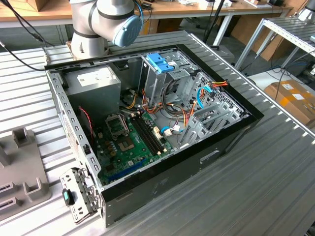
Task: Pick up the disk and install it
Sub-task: 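Pick up the disk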
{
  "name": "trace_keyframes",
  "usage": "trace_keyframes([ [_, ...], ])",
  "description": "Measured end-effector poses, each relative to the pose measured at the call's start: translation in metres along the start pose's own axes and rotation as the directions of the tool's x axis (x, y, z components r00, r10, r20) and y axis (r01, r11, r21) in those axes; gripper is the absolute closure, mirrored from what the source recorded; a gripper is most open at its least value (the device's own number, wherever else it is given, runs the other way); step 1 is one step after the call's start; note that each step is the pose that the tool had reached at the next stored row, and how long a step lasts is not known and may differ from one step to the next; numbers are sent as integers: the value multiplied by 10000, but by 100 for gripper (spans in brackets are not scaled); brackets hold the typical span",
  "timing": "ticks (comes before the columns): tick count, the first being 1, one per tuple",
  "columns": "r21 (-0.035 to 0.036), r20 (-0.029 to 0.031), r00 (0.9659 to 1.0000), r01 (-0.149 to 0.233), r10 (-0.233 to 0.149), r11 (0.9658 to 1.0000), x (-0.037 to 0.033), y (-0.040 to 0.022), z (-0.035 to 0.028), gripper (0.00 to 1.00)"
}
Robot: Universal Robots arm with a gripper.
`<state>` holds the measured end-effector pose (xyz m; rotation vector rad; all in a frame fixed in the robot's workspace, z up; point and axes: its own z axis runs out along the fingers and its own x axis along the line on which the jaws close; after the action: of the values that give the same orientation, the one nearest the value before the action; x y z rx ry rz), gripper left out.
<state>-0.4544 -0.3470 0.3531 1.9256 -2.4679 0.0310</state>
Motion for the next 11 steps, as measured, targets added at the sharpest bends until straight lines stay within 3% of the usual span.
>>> trace_keyframes([
  [11, 1, 0, 10000, 28, -28, 10000, 0, 0, 0, 89],
])
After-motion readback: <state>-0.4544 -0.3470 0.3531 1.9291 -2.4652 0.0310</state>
